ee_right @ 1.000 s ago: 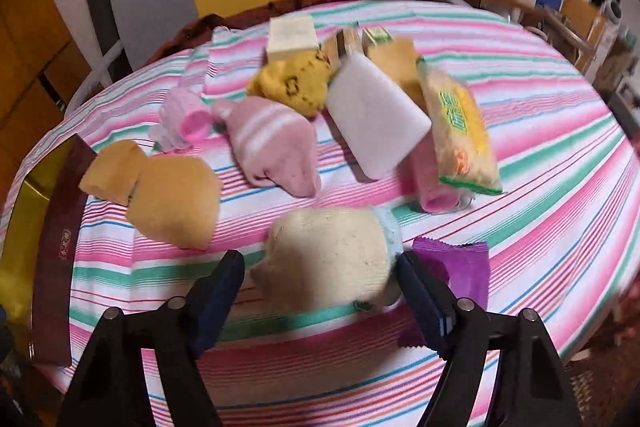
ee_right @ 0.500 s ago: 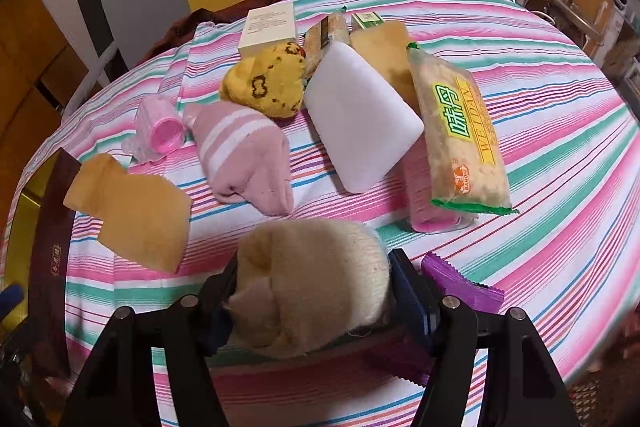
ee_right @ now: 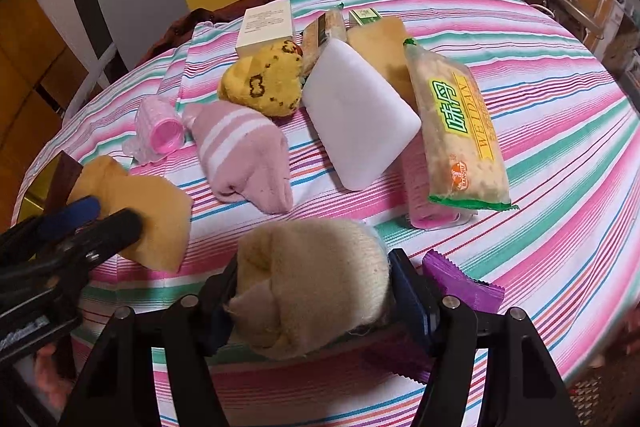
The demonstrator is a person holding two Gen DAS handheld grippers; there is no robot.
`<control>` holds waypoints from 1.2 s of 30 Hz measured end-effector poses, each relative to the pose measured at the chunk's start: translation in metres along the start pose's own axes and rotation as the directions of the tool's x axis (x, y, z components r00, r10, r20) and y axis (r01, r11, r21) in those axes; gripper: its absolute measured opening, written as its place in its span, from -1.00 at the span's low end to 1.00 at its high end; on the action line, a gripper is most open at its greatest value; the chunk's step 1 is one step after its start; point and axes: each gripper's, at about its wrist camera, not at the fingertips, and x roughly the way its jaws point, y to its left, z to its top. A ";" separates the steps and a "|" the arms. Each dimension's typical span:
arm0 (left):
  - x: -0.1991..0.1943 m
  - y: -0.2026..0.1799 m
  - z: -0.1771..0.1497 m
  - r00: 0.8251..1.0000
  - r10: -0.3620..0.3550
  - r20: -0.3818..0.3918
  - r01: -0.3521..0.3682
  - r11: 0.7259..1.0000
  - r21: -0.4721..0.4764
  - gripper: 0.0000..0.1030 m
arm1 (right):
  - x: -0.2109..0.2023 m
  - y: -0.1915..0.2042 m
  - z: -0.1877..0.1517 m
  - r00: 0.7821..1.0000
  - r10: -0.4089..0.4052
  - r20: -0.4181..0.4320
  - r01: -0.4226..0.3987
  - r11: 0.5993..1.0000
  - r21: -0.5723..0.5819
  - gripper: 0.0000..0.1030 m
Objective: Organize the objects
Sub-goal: 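Grasp the beige knit ball with the right tool while the left tool grasps an orange sponge, then carry both items over the gold tray and open both tools to drop them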
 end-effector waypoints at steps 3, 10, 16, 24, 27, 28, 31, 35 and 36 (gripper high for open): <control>0.017 0.007 0.001 0.999 -0.021 -0.045 0.019 0.999 -0.030 0.51 | 0.000 -0.001 0.001 1.000 0.004 -0.003 -0.004 1.000 0.005 0.35; 0.018 0.009 -0.010 1.000 -0.001 0.008 0.001 1.000 0.020 0.51 | 0.002 0.001 0.002 1.000 0.001 -0.006 -0.001 1.000 0.002 0.36; 0.022 -0.004 -0.019 0.997 0.076 0.021 -0.078 0.992 0.102 0.55 | 0.003 0.002 0.002 1.000 -0.001 -0.006 0.001 1.000 0.002 0.38; 0.011 -0.010 -0.036 0.993 0.100 0.065 -0.108 0.983 0.151 0.23 | 0.003 0.003 0.002 1.000 -0.007 0.006 0.007 1.000 -0.007 0.35; 0.003 -0.005 -0.045 0.993 0.091 0.068 -0.100 0.986 0.137 0.20 | 0.003 0.003 0.002 1.000 -0.008 0.009 0.008 1.000 -0.009 0.35; 0.003 -0.003 -0.047 0.994 0.084 0.069 -0.092 0.988 0.127 0.19 | 0.003 0.004 0.002 1.000 -0.009 0.010 0.010 1.000 -0.012 0.35; -0.008 0.002 -0.061 0.997 0.051 0.065 -0.057 0.994 0.096 0.17 | 0.002 0.006 0.001 1.000 -0.003 0.016 0.004 1.000 -0.023 0.34; -0.025 0.003 -0.084 0.996 0.030 0.086 -0.039 0.993 0.111 0.17 | 0.001 0.015 -0.001 1.000 0.004 0.023 -0.003 0.998 -0.061 0.34; -0.027 0.004 -0.085 0.995 0.028 0.094 -0.039 0.993 0.115 0.17 | 0.001 0.017 -0.002 1.000 0.005 0.026 -0.003 0.997 -0.073 0.34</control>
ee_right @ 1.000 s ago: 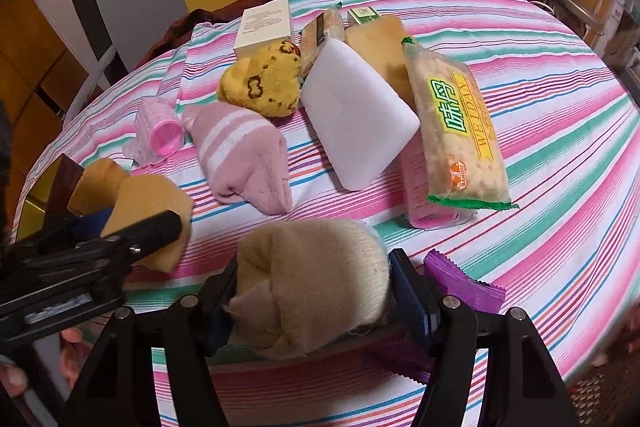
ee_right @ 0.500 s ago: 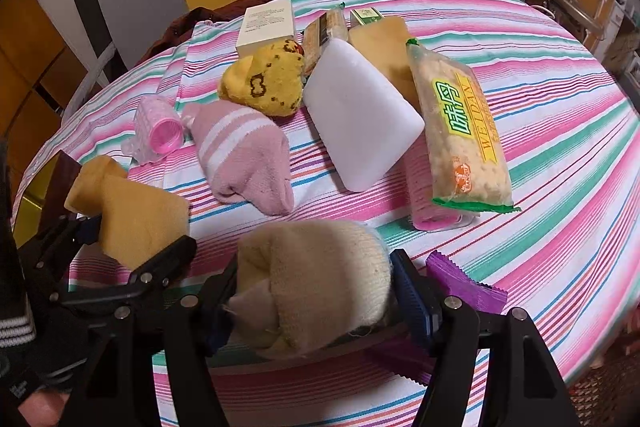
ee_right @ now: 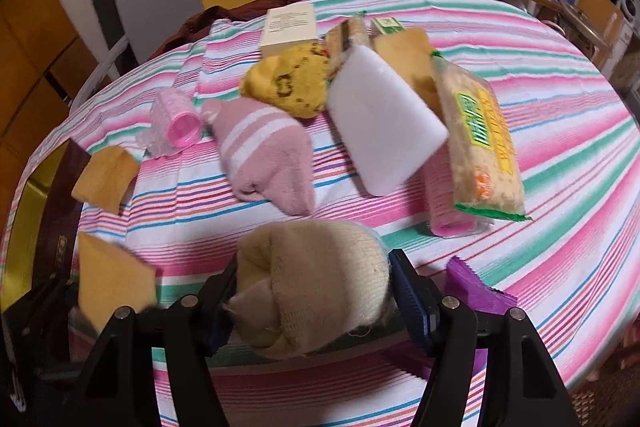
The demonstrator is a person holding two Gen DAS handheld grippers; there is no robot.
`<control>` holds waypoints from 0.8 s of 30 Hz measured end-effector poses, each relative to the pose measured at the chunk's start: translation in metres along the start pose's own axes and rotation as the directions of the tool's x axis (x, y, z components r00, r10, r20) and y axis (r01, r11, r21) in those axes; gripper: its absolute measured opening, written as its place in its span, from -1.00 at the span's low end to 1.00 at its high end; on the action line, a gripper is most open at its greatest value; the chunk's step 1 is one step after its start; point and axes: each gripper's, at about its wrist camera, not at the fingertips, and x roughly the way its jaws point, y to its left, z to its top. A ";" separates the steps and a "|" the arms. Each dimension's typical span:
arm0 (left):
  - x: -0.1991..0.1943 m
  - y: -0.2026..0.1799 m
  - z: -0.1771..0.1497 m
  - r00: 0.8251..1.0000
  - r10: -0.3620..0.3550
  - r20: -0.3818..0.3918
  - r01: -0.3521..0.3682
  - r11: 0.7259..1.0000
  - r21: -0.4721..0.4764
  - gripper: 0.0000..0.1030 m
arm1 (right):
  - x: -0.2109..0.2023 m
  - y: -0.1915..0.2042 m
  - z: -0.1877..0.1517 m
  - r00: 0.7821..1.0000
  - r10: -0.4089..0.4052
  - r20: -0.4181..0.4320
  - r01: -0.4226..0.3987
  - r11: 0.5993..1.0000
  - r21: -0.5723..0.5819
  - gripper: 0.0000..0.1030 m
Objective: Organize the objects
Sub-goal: 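Carry both items over the gold tray and open both tools to drop them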
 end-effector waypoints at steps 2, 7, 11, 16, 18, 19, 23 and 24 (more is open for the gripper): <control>-0.012 0.000 -0.006 1.000 -0.002 0.024 0.002 1.000 0.008 0.17 | -0.001 0.009 -0.002 1.000 -0.003 0.007 0.003 0.999 -0.039 0.33; -0.043 0.005 -0.014 0.996 -0.011 0.092 0.009 1.000 0.018 0.17 | -0.001 0.030 -0.007 1.000 -0.021 0.023 0.024 0.992 -0.126 0.33; -0.064 0.018 -0.023 0.992 0.002 0.124 -0.002 1.000 -0.002 0.17 | -0.007 0.041 -0.011 0.998 -0.034 0.059 0.044 0.981 -0.188 0.32; -0.084 0.043 -0.036 0.990 0.014 0.142 -0.004 0.998 -0.070 0.17 | -0.020 0.058 -0.019 0.992 -0.031 0.119 0.060 0.967 -0.246 0.32; -0.094 0.055 -0.040 0.987 0.019 0.157 -0.002 0.995 -0.104 0.17 | -0.024 0.064 -0.024 0.992 -0.006 0.128 0.038 0.968 -0.249 0.32; -0.099 0.062 -0.042 0.986 0.024 0.164 -0.005 0.993 -0.119 0.17 | -0.026 0.067 -0.027 0.992 0.006 0.126 0.026 0.969 -0.247 0.32; -0.117 0.090 -0.050 0.980 0.060 0.187 -0.026 0.983 -0.183 0.17 | -0.034 0.088 -0.040 0.991 0.078 0.110 -0.048 0.968 -0.246 0.32; -0.121 0.099 -0.052 0.979 0.074 0.189 -0.035 0.979 -0.202 0.17 | -0.038 0.096 -0.043 0.989 0.094 0.113 -0.063 0.965 -0.255 0.32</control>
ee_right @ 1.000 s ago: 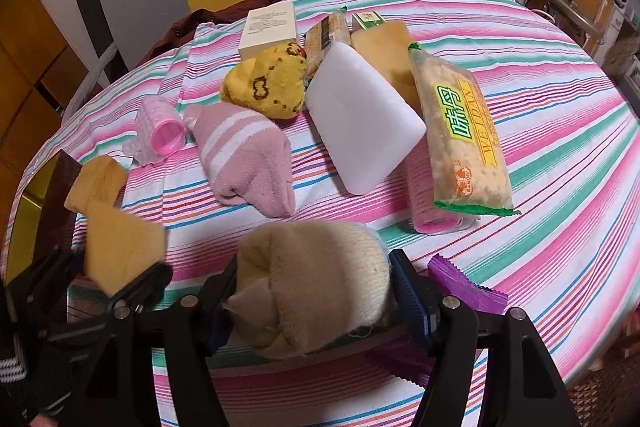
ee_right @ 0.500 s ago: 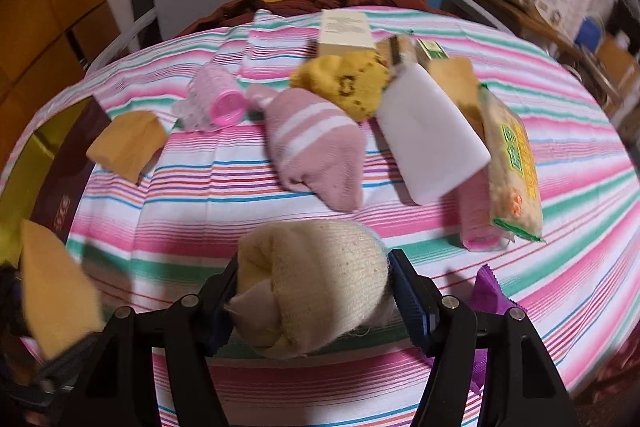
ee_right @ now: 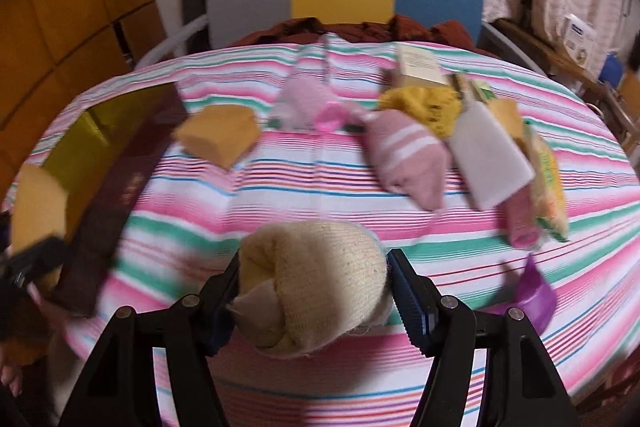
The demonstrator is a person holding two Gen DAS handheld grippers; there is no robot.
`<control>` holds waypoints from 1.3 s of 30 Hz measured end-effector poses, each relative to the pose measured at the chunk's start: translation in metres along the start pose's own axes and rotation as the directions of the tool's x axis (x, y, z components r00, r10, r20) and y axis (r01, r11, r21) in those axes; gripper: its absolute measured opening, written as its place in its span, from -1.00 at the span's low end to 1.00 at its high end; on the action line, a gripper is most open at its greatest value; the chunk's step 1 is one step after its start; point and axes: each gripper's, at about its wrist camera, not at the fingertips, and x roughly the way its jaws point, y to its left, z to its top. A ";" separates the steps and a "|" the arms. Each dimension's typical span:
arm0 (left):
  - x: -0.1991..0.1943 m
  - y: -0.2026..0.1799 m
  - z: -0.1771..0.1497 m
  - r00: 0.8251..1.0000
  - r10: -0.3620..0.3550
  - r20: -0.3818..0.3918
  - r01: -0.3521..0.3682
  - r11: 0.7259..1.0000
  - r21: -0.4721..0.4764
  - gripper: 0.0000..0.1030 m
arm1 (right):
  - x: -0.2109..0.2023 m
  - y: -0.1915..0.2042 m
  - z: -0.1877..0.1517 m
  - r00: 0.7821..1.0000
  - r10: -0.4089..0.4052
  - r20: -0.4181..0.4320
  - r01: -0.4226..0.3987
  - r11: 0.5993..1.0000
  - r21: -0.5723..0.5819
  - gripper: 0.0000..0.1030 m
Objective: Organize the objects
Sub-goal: 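Carry both items over the gold tray and open both tools to drop them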
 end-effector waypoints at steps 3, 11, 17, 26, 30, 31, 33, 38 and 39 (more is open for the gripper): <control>-0.011 0.030 -0.002 0.999 0.040 0.014 -0.039 0.997 -0.062 0.17 | -0.010 0.022 0.001 0.999 0.040 0.031 -0.039 0.999 -0.010 0.32; -0.026 0.103 -0.012 0.988 0.154 0.000 -0.151 0.970 -0.193 0.17 | -0.034 0.105 0.017 0.974 0.212 0.082 -0.203 0.973 -0.106 0.32; -0.023 0.148 -0.022 0.963 0.261 -0.065 -0.269 0.933 -0.239 0.18 | -0.024 0.174 0.023 0.955 0.296 0.029 -0.284 0.937 -0.205 0.32; -0.017 0.172 -0.031 0.954 0.269 -0.129 -0.296 0.912 -0.285 0.25 | 0.008 0.231 0.025 0.942 0.331 -0.047 -0.334 0.919 -0.209 0.47; -0.018 0.182 -0.034 0.962 0.224 -0.159 -0.268 0.890 -0.370 0.27 | 0.000 0.233 0.025 0.935 0.355 -0.011 -0.350 0.914 -0.205 0.58; -0.018 0.183 -0.033 0.964 0.214 -0.160 -0.261 0.883 -0.389 0.28 | -0.003 0.230 0.024 0.936 0.351 -0.003 -0.344 0.916 -0.205 0.58; -0.022 0.185 -0.032 0.962 0.226 -0.155 -0.271 0.872 -0.407 0.32 | -0.005 0.225 0.023 0.936 0.351 0.006 -0.343 0.920 -0.188 0.59; -0.038 0.187 -0.031 0.952 0.285 -0.113 -0.306 0.844 -0.441 0.37 | -0.006 0.204 0.022 0.935 0.354 0.008 -0.351 0.930 -0.110 0.61; -0.041 0.186 -0.030 0.947 0.302 -0.106 -0.317 0.840 -0.441 0.38 | -0.006 0.200 0.021 0.936 0.352 0.009 -0.349 0.932 -0.098 0.62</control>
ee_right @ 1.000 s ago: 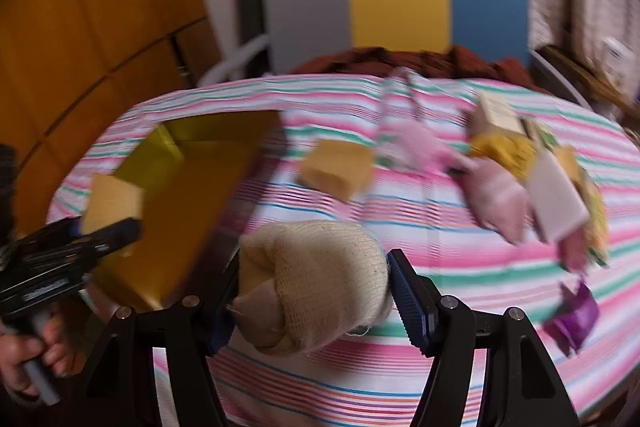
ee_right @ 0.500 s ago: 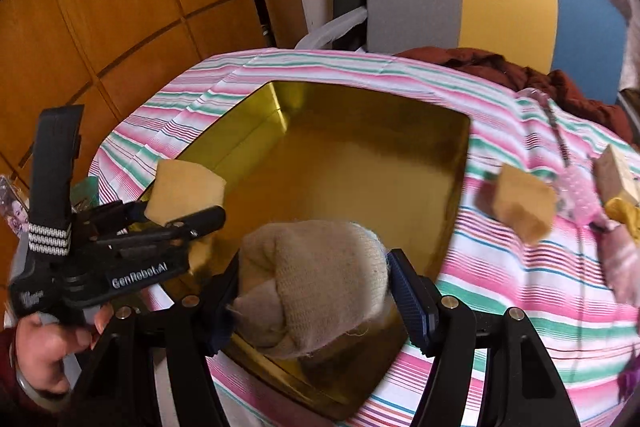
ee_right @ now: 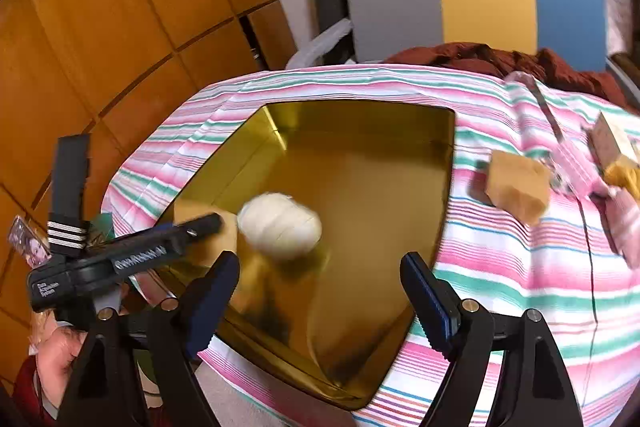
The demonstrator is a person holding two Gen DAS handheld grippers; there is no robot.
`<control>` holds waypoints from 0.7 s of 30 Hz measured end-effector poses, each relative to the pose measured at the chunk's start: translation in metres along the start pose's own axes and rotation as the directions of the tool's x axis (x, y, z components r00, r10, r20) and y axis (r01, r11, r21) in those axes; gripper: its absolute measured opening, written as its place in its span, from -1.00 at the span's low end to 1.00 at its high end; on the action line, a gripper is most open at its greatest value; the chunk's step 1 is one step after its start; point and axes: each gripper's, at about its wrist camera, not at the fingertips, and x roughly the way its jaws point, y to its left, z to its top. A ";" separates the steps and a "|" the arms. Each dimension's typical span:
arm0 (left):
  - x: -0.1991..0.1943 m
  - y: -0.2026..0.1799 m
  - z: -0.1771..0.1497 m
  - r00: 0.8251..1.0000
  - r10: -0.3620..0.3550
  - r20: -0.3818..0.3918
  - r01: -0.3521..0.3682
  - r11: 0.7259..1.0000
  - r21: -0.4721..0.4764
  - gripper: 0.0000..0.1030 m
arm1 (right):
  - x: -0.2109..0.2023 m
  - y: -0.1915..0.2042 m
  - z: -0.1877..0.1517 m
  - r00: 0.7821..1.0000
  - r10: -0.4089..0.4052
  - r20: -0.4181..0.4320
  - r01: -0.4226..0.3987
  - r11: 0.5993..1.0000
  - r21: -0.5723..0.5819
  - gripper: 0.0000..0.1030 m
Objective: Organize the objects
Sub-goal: 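Carry both items over the gold tray and open both tools to drop them, then grasp the purple packet with the right tool while the left tool reaches toward another sponge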
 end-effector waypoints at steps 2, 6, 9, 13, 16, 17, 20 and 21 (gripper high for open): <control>-0.007 -0.002 0.002 0.999 0.008 0.033 -0.008 1.000 0.014 0.45 | -0.002 -0.005 -0.001 1.000 -0.003 0.004 0.003 1.000 0.014 0.61; -0.016 -0.005 0.005 0.997 -0.001 0.075 -0.001 1.000 0.026 0.49 | -0.007 -0.011 -0.001 1.000 -0.013 0.015 0.013 0.999 0.035 0.62; -0.023 -0.009 0.005 0.995 0.004 0.098 -0.008 0.999 0.035 0.49 | -0.010 -0.017 0.000 1.000 -0.017 0.022 0.015 0.999 0.050 0.62; -0.027 -0.016 0.004 0.994 -0.008 0.108 0.003 0.999 0.050 0.49 | -0.015 -0.022 -0.001 0.999 -0.025 0.032 0.023 0.998 0.062 0.62; -0.026 -0.021 0.002 0.995 -0.026 0.098 0.019 0.998 0.065 0.49 | -0.017 -0.026 -0.002 0.999 -0.036 0.036 0.033 0.997 0.072 0.62; -0.025 -0.024 0.000 0.995 -0.034 0.093 0.027 0.997 0.076 0.49 | -0.017 -0.028 -0.003 0.999 -0.040 0.035 0.037 0.996 0.078 0.62; -0.024 -0.033 -0.004 0.995 -0.051 0.086 0.042 0.994 0.103 0.49 | -0.019 -0.035 -0.004 0.998 -0.047 0.033 0.044 0.994 0.098 0.62; -0.024 -0.037 -0.005 0.995 -0.059 0.083 0.049 0.992 0.116 0.49 | -0.020 -0.037 -0.004 0.998 -0.051 0.033 0.047 0.994 0.102 0.62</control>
